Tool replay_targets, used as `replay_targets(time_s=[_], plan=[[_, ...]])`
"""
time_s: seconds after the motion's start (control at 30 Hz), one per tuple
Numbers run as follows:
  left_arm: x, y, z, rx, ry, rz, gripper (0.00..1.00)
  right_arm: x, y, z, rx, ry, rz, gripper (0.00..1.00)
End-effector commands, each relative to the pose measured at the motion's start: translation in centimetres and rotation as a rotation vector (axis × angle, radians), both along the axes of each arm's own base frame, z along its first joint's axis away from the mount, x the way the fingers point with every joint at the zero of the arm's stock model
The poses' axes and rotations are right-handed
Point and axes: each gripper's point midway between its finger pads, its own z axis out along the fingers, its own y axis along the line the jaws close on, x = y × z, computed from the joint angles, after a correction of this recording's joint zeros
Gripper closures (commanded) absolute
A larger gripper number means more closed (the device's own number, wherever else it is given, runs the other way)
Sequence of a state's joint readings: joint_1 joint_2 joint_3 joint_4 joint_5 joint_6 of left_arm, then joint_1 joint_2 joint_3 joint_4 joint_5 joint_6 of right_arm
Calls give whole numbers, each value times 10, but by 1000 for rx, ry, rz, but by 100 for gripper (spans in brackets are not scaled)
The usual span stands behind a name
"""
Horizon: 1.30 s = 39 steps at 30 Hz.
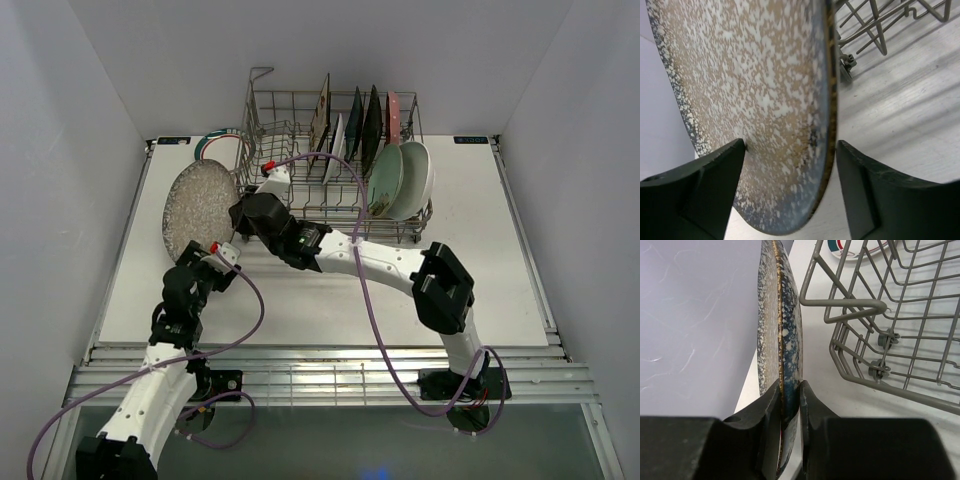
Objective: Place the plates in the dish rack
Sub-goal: Pick up the plate from the corner of the board.
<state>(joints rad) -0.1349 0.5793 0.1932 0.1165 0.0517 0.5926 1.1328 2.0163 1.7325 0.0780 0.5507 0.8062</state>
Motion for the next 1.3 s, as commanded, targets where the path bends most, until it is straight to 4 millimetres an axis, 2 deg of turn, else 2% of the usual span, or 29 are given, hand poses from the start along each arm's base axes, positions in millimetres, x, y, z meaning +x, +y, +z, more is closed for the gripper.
replay_targets(time_s=[0.0,0.2,0.3,0.33,0.53,0.63,0.67,0.7,0.8,1.07,1.13,1.2,1.27], plan=[[5,3,11,8,-55,18,20,-14,-38,214,593,-203,-39,92],[11,13,23,6,-84,84,32,-20,-42,216,586,-202,-26,92],[12,14,35,2,-117,87,38,-23,-46,217,589,-203,-22,92],[13,13,39,0,-126,85,43,-24,-48,220,593,-206,-22,92],[15,12,50,-11,-139,87,55,-27,-58,229,605,-225,-30,92],[15,9,56,-27,-130,69,65,-29,-62,232,608,-234,-27,92],[15,8,65,-32,-139,65,68,-29,-63,233,607,-236,-26,92],[14,7,63,-35,-121,66,75,-30,-63,234,607,-239,-23,92],[13,7,76,-45,-130,64,82,-34,-64,241,613,-251,2,92],[5,11,111,-58,-188,81,93,-42,-60,258,595,-288,57,92],[5,10,118,-62,-190,77,96,-45,-63,265,601,-301,66,92],[7,6,118,-66,-167,60,99,-47,-65,269,594,-321,67,92],[10,4,130,-86,-173,57,100,-50,-71,272,598,-337,67,92]])
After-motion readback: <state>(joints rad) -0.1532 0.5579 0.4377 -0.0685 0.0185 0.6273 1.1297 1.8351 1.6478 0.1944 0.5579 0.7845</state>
